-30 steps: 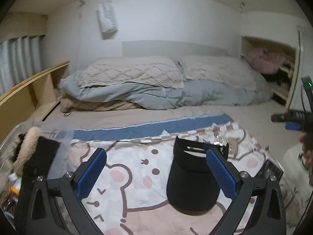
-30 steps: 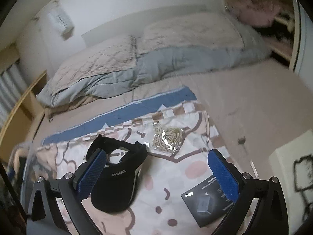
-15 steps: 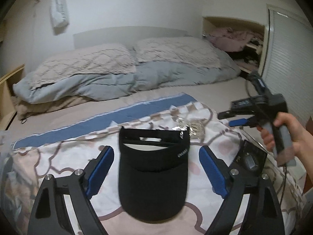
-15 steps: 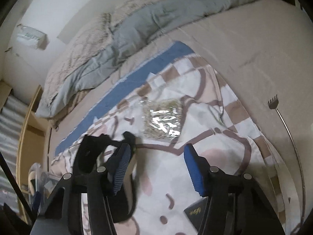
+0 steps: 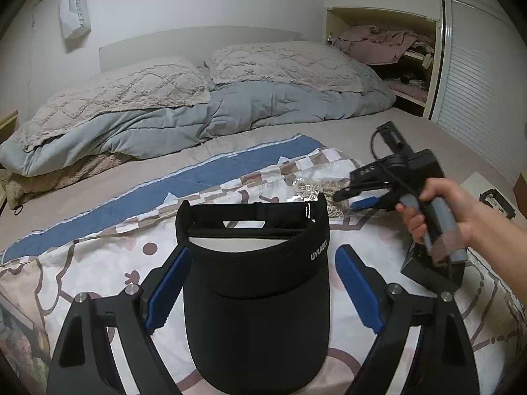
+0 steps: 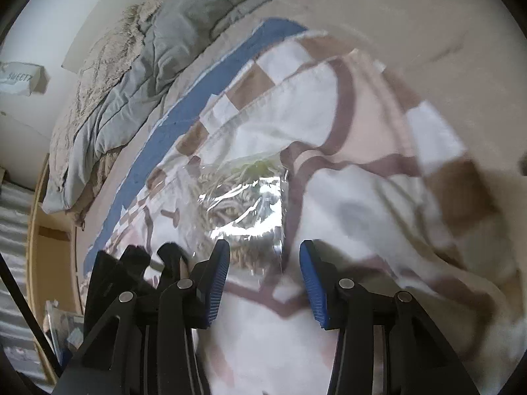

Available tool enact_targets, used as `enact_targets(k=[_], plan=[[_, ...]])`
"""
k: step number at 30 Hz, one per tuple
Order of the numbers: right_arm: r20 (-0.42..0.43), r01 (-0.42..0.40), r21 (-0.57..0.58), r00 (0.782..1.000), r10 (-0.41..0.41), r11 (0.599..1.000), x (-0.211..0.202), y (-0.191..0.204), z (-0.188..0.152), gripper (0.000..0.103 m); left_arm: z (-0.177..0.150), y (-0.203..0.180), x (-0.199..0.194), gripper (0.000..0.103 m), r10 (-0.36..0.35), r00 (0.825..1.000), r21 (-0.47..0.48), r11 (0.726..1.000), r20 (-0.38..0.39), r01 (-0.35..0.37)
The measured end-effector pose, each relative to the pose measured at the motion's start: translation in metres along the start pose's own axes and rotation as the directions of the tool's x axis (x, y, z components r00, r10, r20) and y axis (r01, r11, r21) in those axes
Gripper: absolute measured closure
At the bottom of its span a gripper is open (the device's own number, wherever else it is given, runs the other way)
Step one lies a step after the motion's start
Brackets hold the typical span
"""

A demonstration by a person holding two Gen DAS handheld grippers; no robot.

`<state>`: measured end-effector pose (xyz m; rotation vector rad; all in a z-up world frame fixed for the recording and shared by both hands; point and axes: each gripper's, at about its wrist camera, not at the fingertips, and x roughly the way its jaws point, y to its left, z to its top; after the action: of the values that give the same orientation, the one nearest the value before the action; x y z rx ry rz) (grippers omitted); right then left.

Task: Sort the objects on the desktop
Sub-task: 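Reach the right tool to the clear bag of cables and grasp it, then lift the bag with the right tool and set it down on the sheet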

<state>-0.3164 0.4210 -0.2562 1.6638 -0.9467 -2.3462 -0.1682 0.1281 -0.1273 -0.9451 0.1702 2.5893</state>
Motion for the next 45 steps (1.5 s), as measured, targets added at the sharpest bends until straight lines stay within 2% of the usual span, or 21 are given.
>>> enact_targets(k=[3, 5, 8, 15, 20, 24, 27, 30, 35, 38, 41, 43, 45], plan=[[0.005, -0.017, -0.016, 1.000, 0.017, 1.000, 0.015, 0.004, 0.007, 0.060, -0.005, 0.001, 0.000, 0.012, -0.004, 1.000, 0.019, 1.000, -0.010, 0.004], [0.025, -0.007, -0.047, 1.000, 0.008, 0.999, 0.015, 0.009, 0.009, 0.079, -0.009, 0.002, 0.000, 0.012, -0.007, 1.000, 0.030, 1.000, -0.015, 0.007], [0.059, -0.028, -0.048, 0.998, 0.031, 0.998, 0.004, 0.015, 0.015, 0.087, -0.011, 0.004, 0.001, 0.012, -0.011, 1.000, 0.022, 1.000, -0.027, 0.012], [0.204, -0.069, -0.099, 0.975, 0.088, 0.993, -0.068, 0.030, 0.021, 0.091, -0.009, 0.008, -0.012, 0.012, -0.050, 0.999, -0.016, 0.999, -0.006, 0.050], [0.204, -0.091, -0.182, 0.971, 0.128, 0.979, -0.111, 0.038, 0.002, 0.091, -0.006, 0.002, -0.026, 0.012, -0.106, 0.994, -0.043, 0.993, 0.000, 0.106], [0.165, -0.095, -0.264, 0.976, 0.142, 0.960, -0.142, 0.043, -0.026, 0.091, -0.009, -0.009, -0.044, 0.012, -0.141, 0.990, -0.038, 0.989, -0.007, 0.141], [0.126, -0.103, -0.319, 0.981, 0.150, 0.942, -0.154, 0.054, -0.054, 0.091, -0.015, -0.016, -0.059, 0.006, -0.158, 0.987, -0.023, 0.987, -0.008, 0.158], [0.069, -0.113, -0.359, 0.987, 0.147, 0.926, -0.155, 0.059, -0.083, 0.091, -0.023, -0.020, -0.077, 0.006, -0.174, 0.985, 0.003, 0.985, -0.001, 0.174], [-0.090, -0.160, -0.406, 0.987, 0.135, 0.900, -0.136, 0.065, -0.146, 0.091, -0.041, -0.018, -0.095, 0.006, -0.181, 0.983, 0.015, 0.983, -0.030, 0.181], [-0.218, -0.205, -0.419, 0.968, 0.122, 0.885, -0.113, 0.069, -0.185, 0.091, -0.059, -0.013, -0.098, 0.006, -0.181, 0.980, 0.004, 0.983, -0.082, 0.182], [-0.341, -0.241, -0.460, 0.937, 0.081, 0.855, -0.086, 0.073, -0.223, 0.091, -0.078, -0.007, -0.101, 0.006, -0.206, 0.969, -0.036, 0.978, -0.133, 0.203], [-0.381, -0.239, -0.495, 0.924, 0.039, 0.835, -0.071, 0.074, -0.245, 0.091, -0.089, -0.002, -0.104, 0.006, -0.223, 0.963, -0.060, 0.974, -0.154, 0.216], [-0.405, -0.234, -0.499, 0.914, 0.015, 0.834, -0.061, 0.071, -0.258, 0.091, -0.100, 0.000, -0.109, 0.006, -0.236, 0.957, -0.074, 0.971, -0.167, 0.226]])
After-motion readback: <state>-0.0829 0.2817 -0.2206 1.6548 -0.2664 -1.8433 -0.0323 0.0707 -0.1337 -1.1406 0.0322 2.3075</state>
